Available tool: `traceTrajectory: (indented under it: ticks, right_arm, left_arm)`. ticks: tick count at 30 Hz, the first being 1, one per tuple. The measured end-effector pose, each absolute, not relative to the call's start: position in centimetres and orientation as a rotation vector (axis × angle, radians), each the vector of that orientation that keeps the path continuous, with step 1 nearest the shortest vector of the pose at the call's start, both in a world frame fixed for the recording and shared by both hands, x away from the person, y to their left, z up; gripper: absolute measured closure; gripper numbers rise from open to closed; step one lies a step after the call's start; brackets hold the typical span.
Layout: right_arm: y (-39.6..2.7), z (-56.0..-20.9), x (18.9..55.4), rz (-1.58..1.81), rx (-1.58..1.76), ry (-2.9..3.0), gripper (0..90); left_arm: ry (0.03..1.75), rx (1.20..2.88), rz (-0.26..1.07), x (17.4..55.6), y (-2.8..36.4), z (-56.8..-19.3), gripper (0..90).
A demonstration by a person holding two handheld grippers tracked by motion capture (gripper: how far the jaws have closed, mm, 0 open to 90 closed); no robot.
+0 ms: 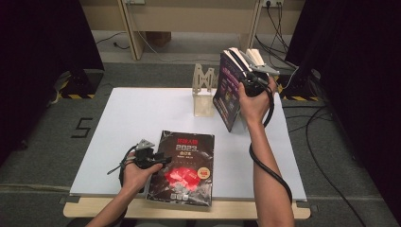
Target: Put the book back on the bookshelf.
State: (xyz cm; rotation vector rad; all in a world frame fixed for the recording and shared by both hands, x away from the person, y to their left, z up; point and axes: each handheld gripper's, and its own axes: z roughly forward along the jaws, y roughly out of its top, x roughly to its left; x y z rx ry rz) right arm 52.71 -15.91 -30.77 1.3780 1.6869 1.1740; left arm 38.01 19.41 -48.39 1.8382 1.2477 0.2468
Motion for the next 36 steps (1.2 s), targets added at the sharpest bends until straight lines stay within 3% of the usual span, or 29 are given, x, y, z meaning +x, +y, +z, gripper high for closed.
traceTrajectory:
  ticks: [7,18,36]
  right_arm:
    - [-16.5,-30.6,51.1,1.152,1.366,1.682,72.3]
    - [-18.0,-30.8,48.8,1.162,1.386,1.652,72.4]
    - [-18.7,-31.5,48.2,1.198,1.429,1.661,84.3]
  left_arm:
    - [1.245,1.840,0.249,38.0,19.3,-48.4,52.9]
    - [1.244,1.844,0.248,37.9,19.3,-48.4,52.9]
    - [1.245,1.847,0.248,37.8,19.1,-48.4,52.9]
